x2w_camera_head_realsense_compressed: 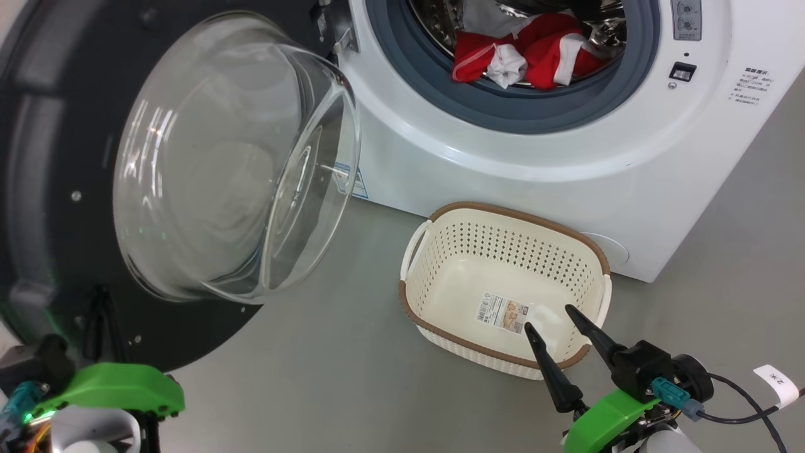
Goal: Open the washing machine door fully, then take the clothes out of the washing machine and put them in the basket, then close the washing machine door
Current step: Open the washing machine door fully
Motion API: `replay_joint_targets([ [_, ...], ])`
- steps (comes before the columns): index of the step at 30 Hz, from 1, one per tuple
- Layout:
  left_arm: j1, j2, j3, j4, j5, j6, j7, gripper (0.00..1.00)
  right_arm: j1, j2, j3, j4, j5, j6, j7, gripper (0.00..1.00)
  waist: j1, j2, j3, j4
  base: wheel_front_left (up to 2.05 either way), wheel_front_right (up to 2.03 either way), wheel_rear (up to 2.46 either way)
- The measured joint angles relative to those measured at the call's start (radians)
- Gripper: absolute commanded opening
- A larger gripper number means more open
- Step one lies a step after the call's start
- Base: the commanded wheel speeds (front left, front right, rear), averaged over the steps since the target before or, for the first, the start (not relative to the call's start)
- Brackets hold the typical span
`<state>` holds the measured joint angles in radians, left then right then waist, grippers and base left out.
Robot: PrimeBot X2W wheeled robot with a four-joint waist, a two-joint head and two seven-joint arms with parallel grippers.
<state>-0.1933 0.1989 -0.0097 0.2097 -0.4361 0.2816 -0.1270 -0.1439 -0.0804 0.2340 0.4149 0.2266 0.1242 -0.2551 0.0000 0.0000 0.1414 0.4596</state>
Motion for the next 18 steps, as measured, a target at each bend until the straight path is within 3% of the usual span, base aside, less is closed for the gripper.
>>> replay_joint_targets([
  [18,-0.106,0.051,0.078,0.134,-0.030,0.010,-0.056,0.00,-0.010,-0.045,0.005,-0.007,-0.001,0.000,0.000,1.00,0.0000,0.0000,0.044,-0.037,0.00,0.00,0.00],
])
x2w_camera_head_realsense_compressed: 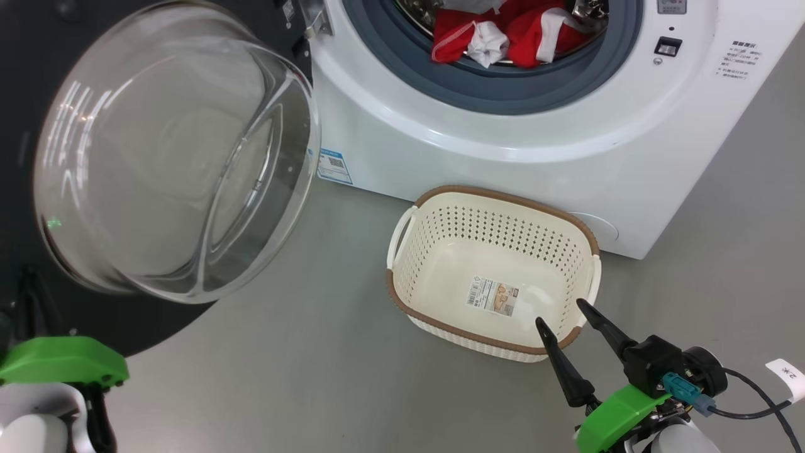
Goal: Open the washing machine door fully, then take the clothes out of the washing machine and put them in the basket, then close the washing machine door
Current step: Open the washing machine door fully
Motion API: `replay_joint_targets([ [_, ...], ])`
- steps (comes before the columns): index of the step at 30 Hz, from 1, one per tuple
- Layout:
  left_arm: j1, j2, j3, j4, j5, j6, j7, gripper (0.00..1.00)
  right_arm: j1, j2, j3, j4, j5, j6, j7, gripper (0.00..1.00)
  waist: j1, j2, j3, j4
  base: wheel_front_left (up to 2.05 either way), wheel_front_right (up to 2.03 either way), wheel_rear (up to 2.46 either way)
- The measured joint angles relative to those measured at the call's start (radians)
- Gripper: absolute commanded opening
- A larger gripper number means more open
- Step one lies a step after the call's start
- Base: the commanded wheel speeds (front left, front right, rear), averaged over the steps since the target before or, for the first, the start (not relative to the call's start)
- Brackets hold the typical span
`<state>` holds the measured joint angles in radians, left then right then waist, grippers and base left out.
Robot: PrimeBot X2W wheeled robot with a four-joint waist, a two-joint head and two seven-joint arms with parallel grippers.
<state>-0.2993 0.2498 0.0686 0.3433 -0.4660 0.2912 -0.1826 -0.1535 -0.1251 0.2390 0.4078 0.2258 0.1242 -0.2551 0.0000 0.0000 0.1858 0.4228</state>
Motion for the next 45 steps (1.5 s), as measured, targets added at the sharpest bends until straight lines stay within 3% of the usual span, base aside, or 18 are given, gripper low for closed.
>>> replay_joint_targets([
  [26,-0.077,0.101,0.066,0.174,-0.012,0.016,-0.030,0.00,-0.033,-0.019,0.040,-0.020,0.025,0.000,0.000,1.00,0.0000,0.0000,0.026,-0.046,0.00,0.00,0.00],
  [34,-0.074,0.115,0.074,0.193,-0.031,-0.033,-0.053,0.00,-0.036,-0.012,0.057,-0.027,0.055,0.000,0.000,1.00,0.0000,0.0000,0.000,-0.069,0.00,0.00,0.00],
  [37,-0.061,0.112,0.074,0.180,-0.028,-0.042,-0.059,0.53,-0.036,0.002,0.058,-0.027,0.057,0.000,0.000,1.00,0.0000,0.0000,-0.014,-0.078,0.00,0.00,0.00],
  [38,-0.053,0.112,0.074,0.167,-0.025,-0.047,-0.063,0.93,-0.036,0.006,0.058,-0.027,0.058,0.000,0.000,1.00,0.0000,0.0000,-0.019,-0.081,0.00,0.00,0.00],
  [39,-0.044,0.110,0.074,0.151,-0.021,-0.051,-0.066,1.00,-0.035,0.009,0.058,-0.027,0.061,0.000,0.000,1.00,0.0000,0.0000,-0.023,-0.084,0.00,0.00,0.00],
  [45,-0.006,0.093,0.070,-0.020,0.070,-0.060,-0.067,1.00,-0.035,0.031,0.036,-0.030,0.065,0.000,0.000,1.00,0.0000,0.0000,-0.048,-0.104,0.00,0.00,0.00],
])
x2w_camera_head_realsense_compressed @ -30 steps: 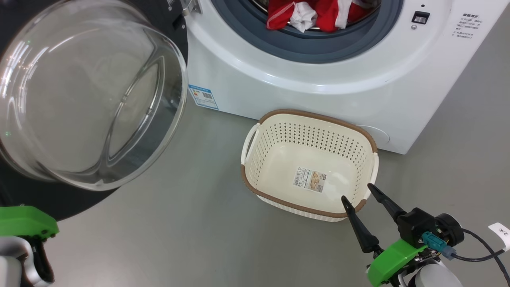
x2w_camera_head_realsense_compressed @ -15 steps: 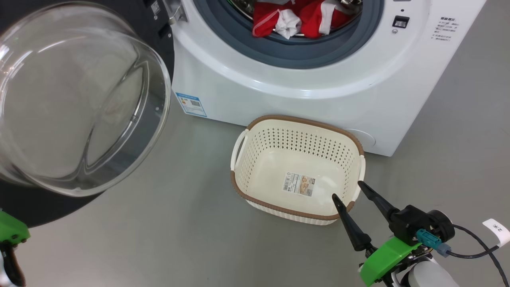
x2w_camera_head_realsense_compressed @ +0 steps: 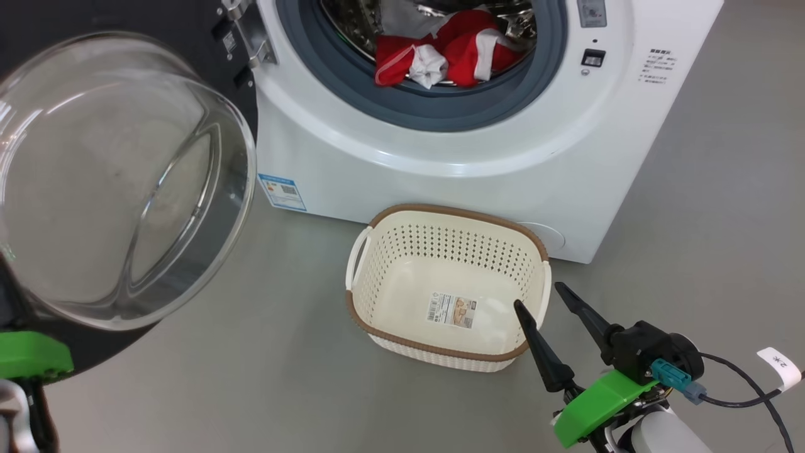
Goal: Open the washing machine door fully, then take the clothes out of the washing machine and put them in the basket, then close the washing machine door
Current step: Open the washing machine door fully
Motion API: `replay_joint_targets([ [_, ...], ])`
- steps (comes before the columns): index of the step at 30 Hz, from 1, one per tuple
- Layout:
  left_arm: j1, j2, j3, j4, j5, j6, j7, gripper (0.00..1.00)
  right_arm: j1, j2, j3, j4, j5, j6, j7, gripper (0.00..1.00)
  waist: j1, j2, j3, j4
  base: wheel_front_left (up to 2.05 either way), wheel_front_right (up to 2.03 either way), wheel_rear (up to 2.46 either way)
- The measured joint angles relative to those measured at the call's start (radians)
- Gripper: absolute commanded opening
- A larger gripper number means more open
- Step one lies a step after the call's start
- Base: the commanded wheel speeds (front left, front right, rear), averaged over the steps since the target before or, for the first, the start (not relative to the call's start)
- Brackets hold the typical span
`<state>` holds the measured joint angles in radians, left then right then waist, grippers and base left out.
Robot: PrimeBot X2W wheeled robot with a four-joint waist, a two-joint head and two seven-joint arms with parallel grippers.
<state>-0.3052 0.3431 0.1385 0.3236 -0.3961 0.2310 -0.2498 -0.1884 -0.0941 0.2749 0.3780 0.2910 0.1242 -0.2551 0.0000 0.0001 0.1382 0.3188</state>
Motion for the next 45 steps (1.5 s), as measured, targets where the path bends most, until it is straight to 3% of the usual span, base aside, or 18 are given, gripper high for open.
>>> replay_joint_targets([
  [4,0.005,-0.014,0.003,-0.112,0.046,-0.005,-0.002,1.00,0.000,0.008,-0.005,-0.004,0.000,0.000,0.000,1.00,0.0000,0.0000,-0.009,-0.012,0.00,0.00,0.00],
  [7,0.017,-0.037,0.002,-0.203,0.067,-0.043,-0.007,1.00,0.000,0.014,-0.018,-0.014,0.009,0.000,0.000,1.00,-0.0001,0.0000,-0.018,-0.026,0.00,0.00,0.00],
  [8,0.025,-0.060,-0.007,-0.237,0.070,-0.075,-0.007,1.00,0.000,0.020,-0.036,-0.022,0.010,0.000,0.000,1.00,0.0000,0.0000,-0.024,-0.036,0.00,0.00,0.00],
  [21,0.036,-0.178,-0.149,-0.245,0.049,-0.238,-0.007,1.00,-0.001,0.031,-0.144,-0.097,-0.011,0.000,0.000,1.00,0.0000,0.0000,-0.033,-0.140,0.00,0.00,0.00],
  [29,0.089,-0.216,-0.190,-0.239,0.031,-0.276,-0.007,1.00,0.001,0.036,-0.168,-0.169,-0.011,0.000,0.000,1.00,0.0000,0.0000,-0.039,-0.229,0.00,0.00,0.00],
  [45,0.259,-0.207,-0.170,-0.229,0.055,-0.293,-0.007,1.00,0.094,0.038,-0.199,-0.187,-0.035,0.000,0.000,1.00,0.0000,0.0000,-0.095,-0.386,0.00,0.00,0.00],
])
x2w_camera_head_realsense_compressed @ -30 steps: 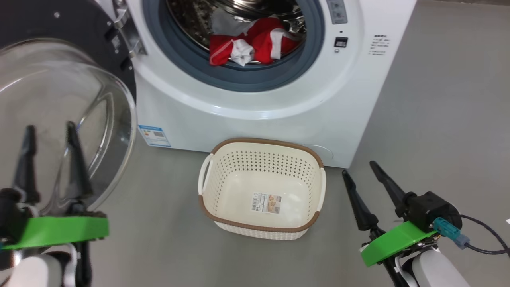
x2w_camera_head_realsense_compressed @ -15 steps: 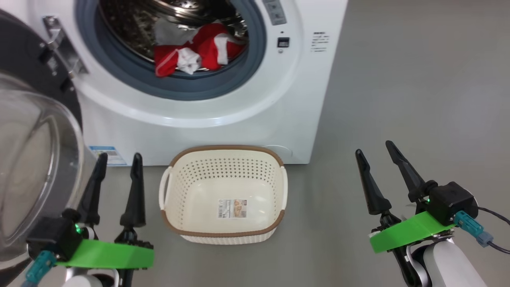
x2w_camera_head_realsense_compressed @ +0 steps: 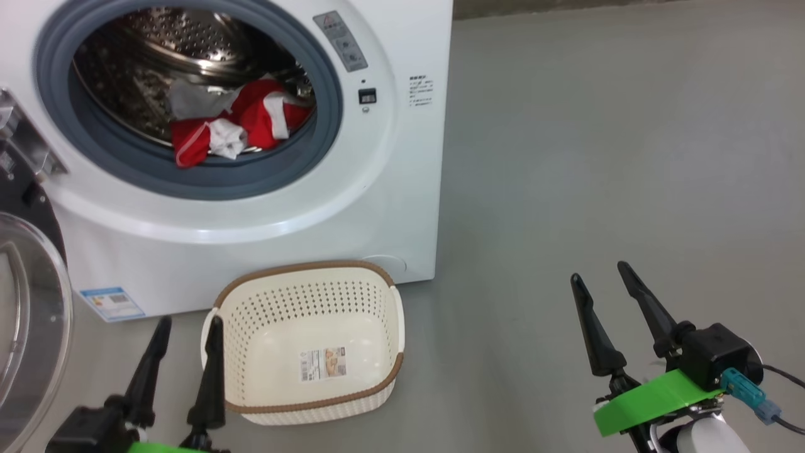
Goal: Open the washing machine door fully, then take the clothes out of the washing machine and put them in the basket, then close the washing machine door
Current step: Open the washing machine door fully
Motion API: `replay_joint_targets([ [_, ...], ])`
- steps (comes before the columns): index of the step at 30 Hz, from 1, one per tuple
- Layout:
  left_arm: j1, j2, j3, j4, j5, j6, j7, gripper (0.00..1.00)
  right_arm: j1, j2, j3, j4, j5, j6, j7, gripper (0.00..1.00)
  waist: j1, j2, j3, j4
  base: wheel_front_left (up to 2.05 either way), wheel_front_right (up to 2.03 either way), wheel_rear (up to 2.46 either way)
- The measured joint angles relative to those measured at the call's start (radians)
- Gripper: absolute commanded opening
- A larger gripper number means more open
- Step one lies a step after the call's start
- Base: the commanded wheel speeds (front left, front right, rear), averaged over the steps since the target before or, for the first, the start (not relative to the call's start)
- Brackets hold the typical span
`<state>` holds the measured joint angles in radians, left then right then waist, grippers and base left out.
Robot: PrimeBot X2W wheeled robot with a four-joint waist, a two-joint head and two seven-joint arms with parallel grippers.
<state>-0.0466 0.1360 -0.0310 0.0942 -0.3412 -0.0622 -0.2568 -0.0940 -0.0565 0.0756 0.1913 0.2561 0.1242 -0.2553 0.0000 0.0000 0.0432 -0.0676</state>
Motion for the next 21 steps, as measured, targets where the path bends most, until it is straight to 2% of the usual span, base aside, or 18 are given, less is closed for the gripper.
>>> replay_joint_targets([
  [7,0.084,-0.001,0.023,-0.015,0.010,-0.002,0.000,1.00,0.051,-0.011,-0.011,-0.016,0.000,0.000,0.000,1.00,0.0000,0.0000,-0.049,-0.028,0.00,0.00,0.00],
  [21,0.177,-0.019,0.067,-0.054,0.026,-0.009,0.000,1.00,0.128,-0.026,-0.031,-0.048,-0.002,0.000,0.000,1.00,0.0000,0.0000,-0.113,-0.043,0.00,0.00,0.00],
])
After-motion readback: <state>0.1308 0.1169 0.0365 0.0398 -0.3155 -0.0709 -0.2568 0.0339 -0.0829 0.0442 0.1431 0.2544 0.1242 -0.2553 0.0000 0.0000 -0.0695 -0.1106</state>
